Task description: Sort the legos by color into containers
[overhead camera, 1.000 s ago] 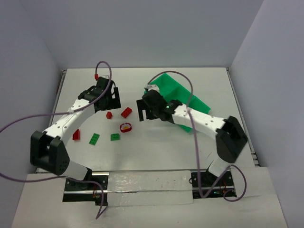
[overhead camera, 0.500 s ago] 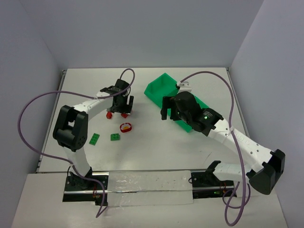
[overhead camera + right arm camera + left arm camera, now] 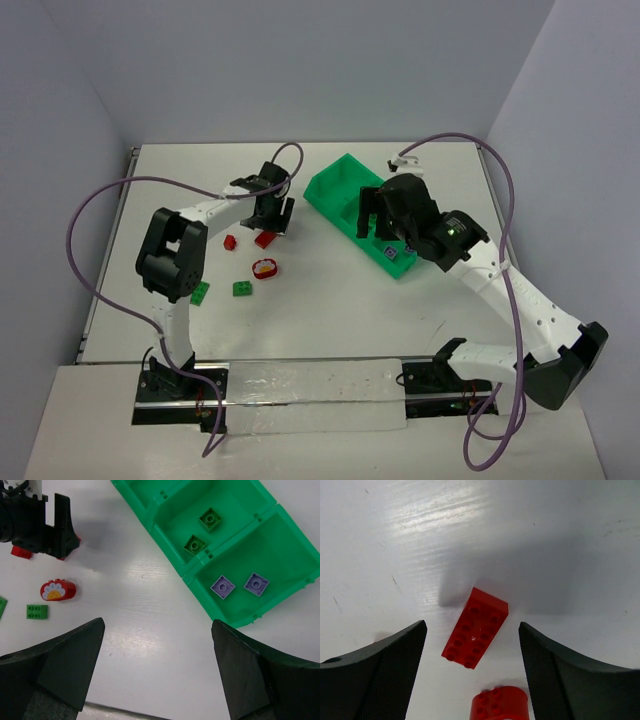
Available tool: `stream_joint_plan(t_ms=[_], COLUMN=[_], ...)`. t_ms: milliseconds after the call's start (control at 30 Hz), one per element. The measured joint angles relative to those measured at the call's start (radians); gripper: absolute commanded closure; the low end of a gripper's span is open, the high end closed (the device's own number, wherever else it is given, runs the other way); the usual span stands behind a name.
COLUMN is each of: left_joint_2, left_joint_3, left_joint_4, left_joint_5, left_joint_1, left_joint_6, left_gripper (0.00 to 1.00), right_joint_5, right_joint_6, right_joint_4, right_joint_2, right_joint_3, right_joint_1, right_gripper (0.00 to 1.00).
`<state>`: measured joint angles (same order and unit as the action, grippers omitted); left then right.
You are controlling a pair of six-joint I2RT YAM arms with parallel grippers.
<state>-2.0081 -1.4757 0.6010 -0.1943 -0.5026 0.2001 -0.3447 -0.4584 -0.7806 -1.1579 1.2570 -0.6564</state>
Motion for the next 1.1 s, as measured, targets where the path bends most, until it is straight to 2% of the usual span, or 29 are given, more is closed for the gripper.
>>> stream_joint_plan(t_ms=[200,267,300,367,467,500,567,633,800,967,1100], left_joint_2=[-0.060,-0.067,-0.067,-0.067,-0.067,-0.067,-0.068,-0.068,-0.068,-0.068,-0.129], left_joint_3=[-0.038,-0.038,-0.038,-0.038,-0.039,-0.041,-0.053,-0.075,-0.212,-0.437,-0.705], left_joint_4=[0.000,0.001,0.000,0.001,0.005,0.008,0.016,0.030,0.068,0.102,0.106], left_joint_5=[-0.008,-0.007,-0.006,-0.005,-0.001,0.000,0.005,0.016,0.067,0.133,0.187], left_joint_1=[0.002,0.003,0.005,0.006,0.008,0.009,0.009,0.009,0.009,0.009,0.005], left_joint_6=[-0.013,-0.017,-0.019,-0.019,-0.022,-0.020,-0.016,-0.010,0.014,0.048,0.084], left_gripper=[0.24,0.28,0.33,0.49,0.81,0.88,0.95,1.00,1.00,1.00,1.00], right_joint_5=[0.000,0.000,-0.001,-0.006,-0.015,-0.018,-0.024,-0.029,-0.042,-0.053,-0.062], right_joint_6=[0.016,0.022,0.025,0.032,0.043,0.047,0.055,0.060,0.064,0.063,0.055], right_joint_4=[-0.041,-0.059,-0.066,-0.077,-0.084,-0.087,-0.093,-0.099,-0.114,-0.127,-0.128], right_joint_2=[-0.037,-0.050,-0.057,-0.071,-0.085,-0.089,-0.094,-0.097,-0.101,-0.102,-0.101], right_joint_3=[0.028,0.042,0.052,0.077,0.109,0.118,0.135,0.148,0.168,0.168,0.168], right_joint_1=[0.030,0.043,0.048,0.054,0.059,0.062,0.066,0.071,0.079,0.087,0.091], right_gripper=[0.05,0.05,0.05,0.05,0.05,0.05,0.05,0.05,0.05,0.05,0.05])
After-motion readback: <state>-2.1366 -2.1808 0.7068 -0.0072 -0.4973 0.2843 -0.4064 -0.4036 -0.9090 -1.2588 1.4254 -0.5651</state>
